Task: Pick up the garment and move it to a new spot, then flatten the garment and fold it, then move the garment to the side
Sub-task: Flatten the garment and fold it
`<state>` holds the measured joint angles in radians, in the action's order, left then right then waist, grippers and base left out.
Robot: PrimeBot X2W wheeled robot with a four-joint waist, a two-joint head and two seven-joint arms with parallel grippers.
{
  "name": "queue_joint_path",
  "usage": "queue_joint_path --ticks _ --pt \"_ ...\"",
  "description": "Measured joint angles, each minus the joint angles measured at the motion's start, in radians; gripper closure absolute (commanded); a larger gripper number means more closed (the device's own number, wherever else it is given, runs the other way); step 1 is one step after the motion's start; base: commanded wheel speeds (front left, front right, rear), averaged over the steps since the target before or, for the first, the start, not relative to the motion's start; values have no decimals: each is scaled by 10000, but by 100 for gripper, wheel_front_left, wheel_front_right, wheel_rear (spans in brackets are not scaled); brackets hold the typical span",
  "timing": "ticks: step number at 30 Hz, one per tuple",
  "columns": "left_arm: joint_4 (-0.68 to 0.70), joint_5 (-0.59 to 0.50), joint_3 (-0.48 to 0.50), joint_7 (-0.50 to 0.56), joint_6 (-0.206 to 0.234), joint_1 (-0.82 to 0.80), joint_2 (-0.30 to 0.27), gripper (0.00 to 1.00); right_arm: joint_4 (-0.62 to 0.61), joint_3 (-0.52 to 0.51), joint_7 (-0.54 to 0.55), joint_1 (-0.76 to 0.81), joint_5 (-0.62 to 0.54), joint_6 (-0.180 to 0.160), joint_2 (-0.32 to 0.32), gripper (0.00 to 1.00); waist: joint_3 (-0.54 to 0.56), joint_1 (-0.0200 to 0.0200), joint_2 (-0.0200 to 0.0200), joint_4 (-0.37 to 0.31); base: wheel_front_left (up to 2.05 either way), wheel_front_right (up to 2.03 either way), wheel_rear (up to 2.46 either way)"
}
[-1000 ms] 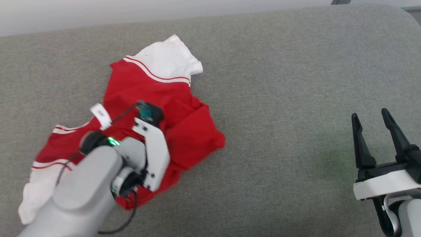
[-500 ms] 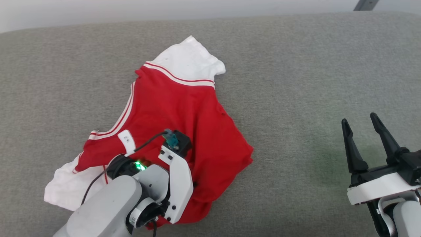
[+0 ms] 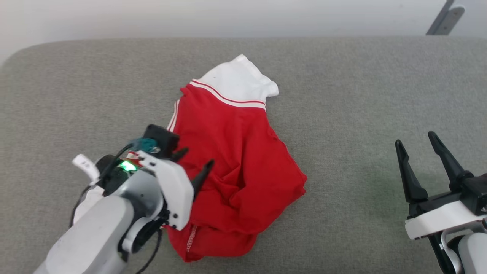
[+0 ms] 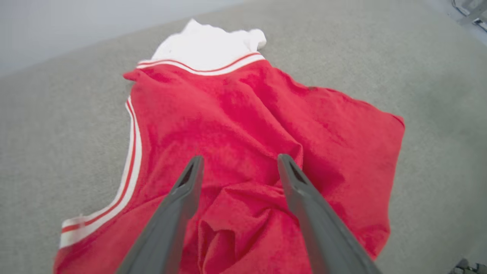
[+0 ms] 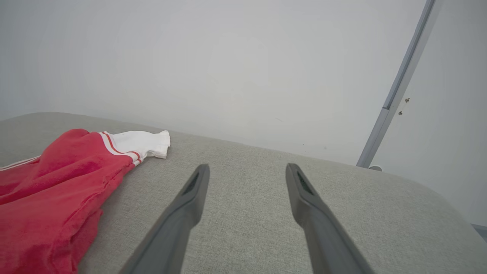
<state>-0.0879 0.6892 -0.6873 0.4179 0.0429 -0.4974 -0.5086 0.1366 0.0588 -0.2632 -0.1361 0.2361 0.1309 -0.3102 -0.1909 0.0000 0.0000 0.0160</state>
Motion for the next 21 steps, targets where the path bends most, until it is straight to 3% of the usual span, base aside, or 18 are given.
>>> queue_joint_path --ticks 10,17,21 --pt "-616 -443 1124 -3787 58 1008 -548 0 92 130 0 129 2 0 -186 0 457 0 0 480 0 0 0" --pt "-1162 -426 1864 -6021 286 1801 -412 0 257 433 0 -75 228 0 -529 0 515 0 0 1027 0 0 0" --pt "-1425 -397 2194 -6638 366 2173 -142 0 500 665 0 -422 414 0 -828 0 456 0 0 1395 0 0 0"
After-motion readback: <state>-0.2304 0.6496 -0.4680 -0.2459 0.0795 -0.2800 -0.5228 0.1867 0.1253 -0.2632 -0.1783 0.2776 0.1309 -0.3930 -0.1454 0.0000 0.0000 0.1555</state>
